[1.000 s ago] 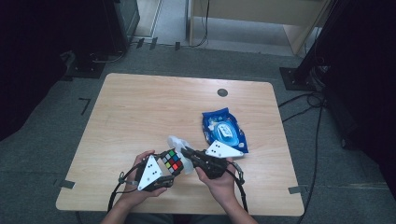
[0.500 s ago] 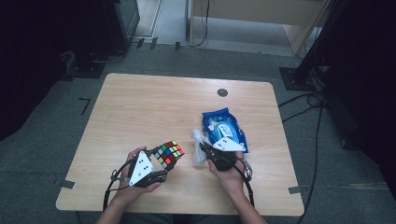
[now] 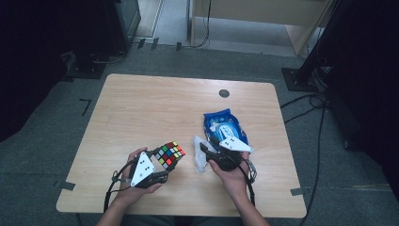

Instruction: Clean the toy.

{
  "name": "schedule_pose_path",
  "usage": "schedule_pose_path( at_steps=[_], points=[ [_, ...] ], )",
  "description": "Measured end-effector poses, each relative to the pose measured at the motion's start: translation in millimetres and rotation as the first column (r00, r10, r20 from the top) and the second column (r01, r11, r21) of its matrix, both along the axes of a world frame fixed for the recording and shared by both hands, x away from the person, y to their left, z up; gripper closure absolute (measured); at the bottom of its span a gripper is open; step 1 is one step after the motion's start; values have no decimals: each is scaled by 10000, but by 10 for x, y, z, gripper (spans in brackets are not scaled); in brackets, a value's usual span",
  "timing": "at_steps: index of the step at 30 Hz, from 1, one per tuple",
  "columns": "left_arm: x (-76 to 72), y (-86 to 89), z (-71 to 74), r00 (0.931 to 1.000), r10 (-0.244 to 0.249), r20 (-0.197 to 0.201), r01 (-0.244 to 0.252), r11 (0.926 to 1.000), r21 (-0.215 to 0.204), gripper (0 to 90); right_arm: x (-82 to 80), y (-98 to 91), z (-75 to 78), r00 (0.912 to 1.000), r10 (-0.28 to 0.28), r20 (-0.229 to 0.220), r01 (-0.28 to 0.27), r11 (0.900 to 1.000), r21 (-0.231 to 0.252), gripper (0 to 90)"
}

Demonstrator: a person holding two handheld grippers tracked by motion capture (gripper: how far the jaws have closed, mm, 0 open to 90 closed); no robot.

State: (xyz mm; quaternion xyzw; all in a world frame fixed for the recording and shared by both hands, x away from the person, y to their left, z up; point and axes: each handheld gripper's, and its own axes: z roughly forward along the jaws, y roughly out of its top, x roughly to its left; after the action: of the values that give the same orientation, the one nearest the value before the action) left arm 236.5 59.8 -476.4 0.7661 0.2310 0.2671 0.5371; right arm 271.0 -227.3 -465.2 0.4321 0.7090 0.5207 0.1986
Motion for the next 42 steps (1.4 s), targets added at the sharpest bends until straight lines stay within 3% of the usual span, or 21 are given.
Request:
schedule_pose_path(
  at_steps=[2, 4, 5, 7, 8, 12, 13, 14, 17, 20, 24, 30, 33, 35, 37, 40, 42],
  points=[
    [7, 3, -2, 10000, 81, -21, -81, 10000, -26, 341, -46, 46, 77, 9994, 341, -54, -337, 9974, 639, 456],
    [10, 1, -5, 9999, 164, -17, -164, 9999, -34, 341, -69, 78, 113, 9986, 534, -47, -528, 9946, 891, 432],
    [13, -7, -9, 9997, 238, -18, -238, 9997, -32, 341, -118, 171, 181, 9959, 898, -147, -870, 9871, 1341, 346],
    [11, -14, -12, 9996, 289, -25, -289, 9996, -36, 341, -130, 203, 199, 9955, 931, -184, -894, 9852, 1461, 297],
    [5, -36, -18, 9990, 450, 4, -450, 9990, -38, 341, -161, 279, 236, 9932, 1107, -354, -1023, 9773, 1857, 220],
    [-18, -111, -32, 9979, 643, 91, -643, 9979, -10, 340, -206, 401, 251, 9866, 1466, -717, -1246, 9605, 2487, 164],
    [-18, -111, -32, 9979, 643, 91, -643, 9979, -10, 341, -206, 401, 251, 9866, 1466, -717, -1246, 9605, 2487, 164],
    [-38, -150, -31, 9980, 616, 141, -616, 9981, -23, 340, -205, 453, 219, 9812, 1643, -1012, -1319, 9538, 2698, 163],
    [-60, -179, -21, 9979, 596, 260, -596, 9982, 3, 340, -192, 493, 174, 9768, 1705, -1296, -1289, 9513, 2801, 162],
    [-88, -205, -2, 9975, 606, 369, -601, 9981, -156, 340, -175, 533, 94, 9634, 1946, -1843, -1269, 9368, 3260, 196],
    [-107, -227, -11, 9980, 481, 398, -472, 9986, -226, 340, -166, 541, 46, 9466, 2373, -2180, -1385, 9104, 3898, 311],
    [-107, -229, -14, 9995, 202, 231, -193, 9990, -401, 339, -144, 525, 13, 9211, 2784, -2723, -1322, 8812, 4539, 343],
    [-99, -229, -20, 9997, 129, 189, -122, 9992, -369, 338, -147, 521, 20, 9197, 2738, -2815, -1274, 8861, 4455, 344],
    [-89, -223, -32, 9998, -87, 172, 91, 9996, -254, 331, -139, 504, 37, 9230, 2643, -2796, -1340, 9021, 4102, 345],
    [-88, -216, -34, 9998, -157, 141, 160, 9997, -207, 332, -127, 464, 56, 9297, 2422, -2776, -1180, 9095, 3985, 345],
    [-69, -168, -43, 9985, -523, 153, 520, 9983, 248, 331, -86, 348, 103, 9362, 2170, -2764, -894, 9077, 4100, 345],
    [-60, -163, -63, 9989, -373, 299, 356, 9977, 578, 351, -64, 293, 142, 9388, 2149, -2693, -952, 9129, 3968, 345]
  ],
)
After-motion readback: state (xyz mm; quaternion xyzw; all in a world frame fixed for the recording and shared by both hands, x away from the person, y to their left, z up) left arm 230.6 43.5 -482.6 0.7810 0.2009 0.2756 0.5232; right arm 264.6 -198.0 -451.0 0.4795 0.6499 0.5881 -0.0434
